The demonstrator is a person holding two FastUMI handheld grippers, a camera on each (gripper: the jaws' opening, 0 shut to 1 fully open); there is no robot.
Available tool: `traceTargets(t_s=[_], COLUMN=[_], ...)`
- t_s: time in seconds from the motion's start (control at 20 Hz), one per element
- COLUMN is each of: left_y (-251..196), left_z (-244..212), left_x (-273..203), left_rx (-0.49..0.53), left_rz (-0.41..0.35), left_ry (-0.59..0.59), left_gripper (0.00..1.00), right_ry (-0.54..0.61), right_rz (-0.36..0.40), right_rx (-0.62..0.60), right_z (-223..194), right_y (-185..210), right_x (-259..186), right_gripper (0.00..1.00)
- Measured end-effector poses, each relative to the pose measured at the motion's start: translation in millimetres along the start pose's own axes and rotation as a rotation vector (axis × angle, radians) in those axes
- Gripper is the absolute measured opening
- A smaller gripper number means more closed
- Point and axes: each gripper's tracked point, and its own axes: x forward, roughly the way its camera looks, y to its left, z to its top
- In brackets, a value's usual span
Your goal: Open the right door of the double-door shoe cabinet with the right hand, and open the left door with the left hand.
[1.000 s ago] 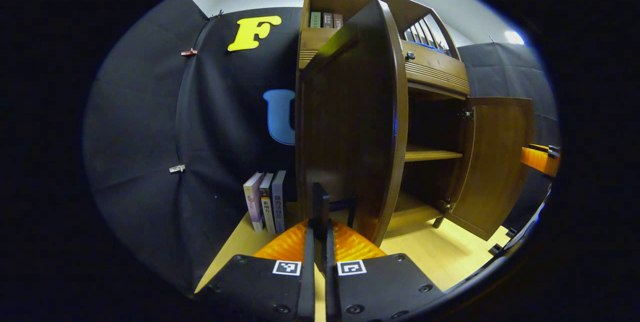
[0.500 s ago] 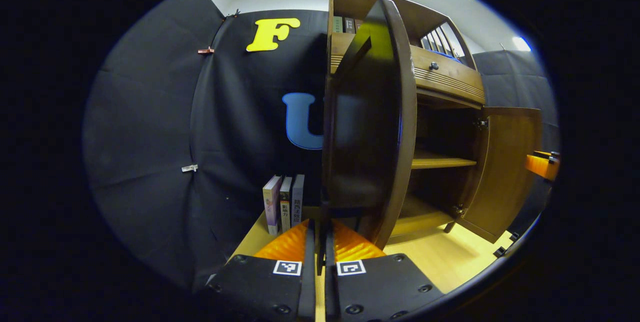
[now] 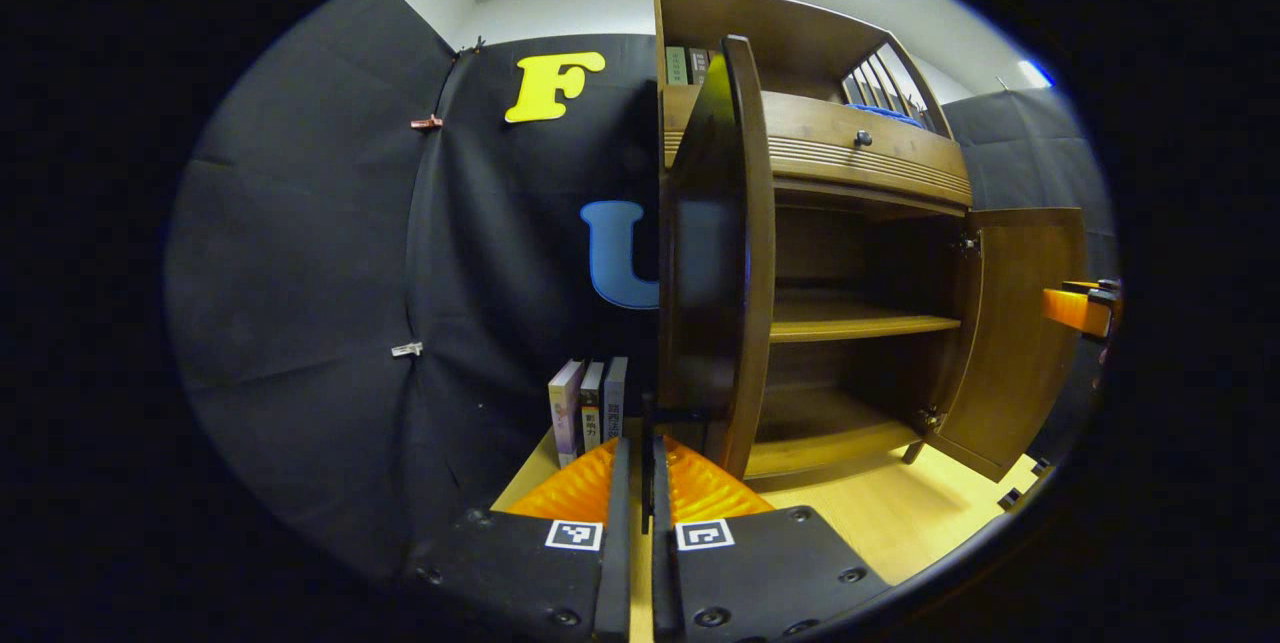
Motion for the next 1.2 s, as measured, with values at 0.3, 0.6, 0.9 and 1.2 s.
traceTargets(t_s=[0.3,0.6,0.9,1.2], left_y=[-5,-43,-76,-113], left_z=[12,31,39,49], left_x=[-39,-56,-52,-42], left_rx=[-0.032,-0.004,-0.019,0.020], left_rz=[0.070,0.022,-0.004,-0.052], left_ry=[-0.024,-0.080,-0.081,-0.096], left_gripper=[0.17,0.76,0.98,0.97], right_ry=[-0.015,-0.018,-0.023,-0.027], right_rz=[0.027,0.066,0.084,0.084], right_rx=[0.004,-0.011,0.009,0.022], right_z=[-1,-3,-1,1], right_y=[2,3,5,5], right_x=[-1,-2,-3,-5], right_gripper=[0.98,0.98,0.98,0.98])
